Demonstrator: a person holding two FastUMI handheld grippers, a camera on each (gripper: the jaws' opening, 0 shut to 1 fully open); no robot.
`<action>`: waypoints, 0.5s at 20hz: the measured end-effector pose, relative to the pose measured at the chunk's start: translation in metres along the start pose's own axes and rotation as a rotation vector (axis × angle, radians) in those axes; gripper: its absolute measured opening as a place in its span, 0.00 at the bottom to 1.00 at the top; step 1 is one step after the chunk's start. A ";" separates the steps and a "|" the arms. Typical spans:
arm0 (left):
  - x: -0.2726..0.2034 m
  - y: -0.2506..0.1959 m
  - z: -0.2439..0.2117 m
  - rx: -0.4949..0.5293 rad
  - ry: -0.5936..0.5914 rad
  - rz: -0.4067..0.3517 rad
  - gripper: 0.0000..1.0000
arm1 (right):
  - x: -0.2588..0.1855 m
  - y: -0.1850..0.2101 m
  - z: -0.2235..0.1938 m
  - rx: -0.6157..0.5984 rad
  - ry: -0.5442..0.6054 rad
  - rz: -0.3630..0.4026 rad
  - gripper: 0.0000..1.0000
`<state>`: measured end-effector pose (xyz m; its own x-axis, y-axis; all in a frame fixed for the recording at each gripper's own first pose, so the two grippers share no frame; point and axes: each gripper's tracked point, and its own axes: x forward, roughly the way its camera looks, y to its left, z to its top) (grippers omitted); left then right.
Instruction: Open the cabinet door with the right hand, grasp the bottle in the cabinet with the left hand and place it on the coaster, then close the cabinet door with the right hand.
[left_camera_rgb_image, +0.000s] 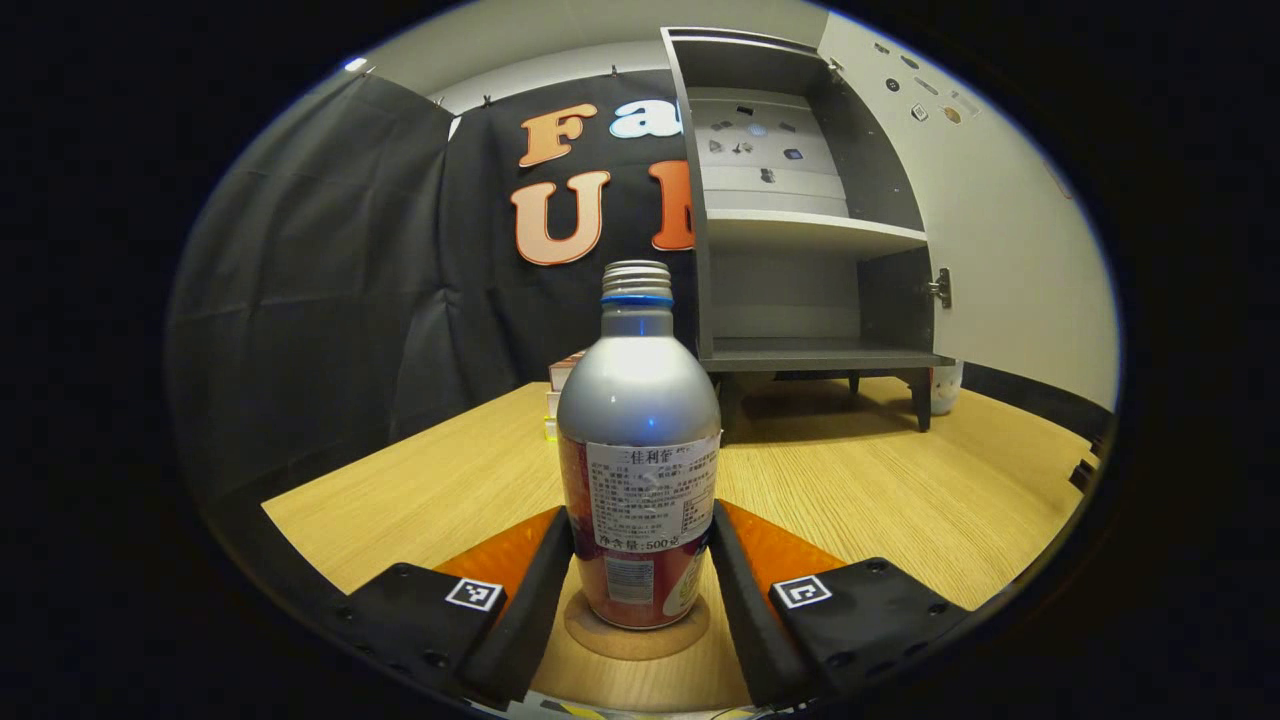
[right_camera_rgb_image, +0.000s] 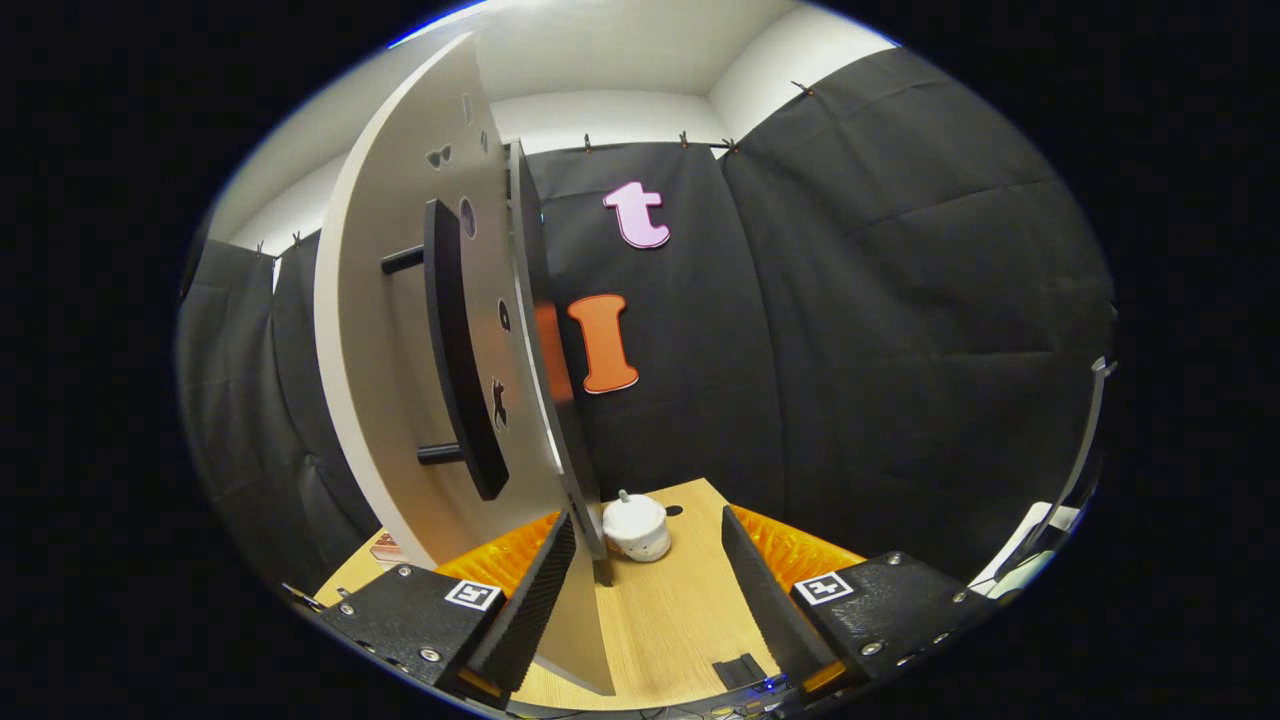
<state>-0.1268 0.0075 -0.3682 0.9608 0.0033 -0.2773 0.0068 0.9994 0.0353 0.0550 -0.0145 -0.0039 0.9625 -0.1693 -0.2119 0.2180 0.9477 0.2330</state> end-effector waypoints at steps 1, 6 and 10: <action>-0.001 -0.001 -0.001 0.005 0.004 -0.003 0.83 | -0.001 0.001 0.002 -0.004 -0.004 0.001 0.91; -0.003 0.002 0.000 0.020 0.042 0.005 0.88 | -0.004 0.006 0.011 -0.017 -0.024 0.033 0.91; -0.007 0.003 0.017 0.061 0.052 -0.005 0.91 | -0.007 0.010 0.021 0.005 -0.039 0.058 0.91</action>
<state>-0.1285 0.0096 -0.3502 0.9450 0.0015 -0.3271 0.0303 0.9953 0.0920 0.0534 -0.0098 0.0196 0.9790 -0.1246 -0.1612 0.1624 0.9550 0.2482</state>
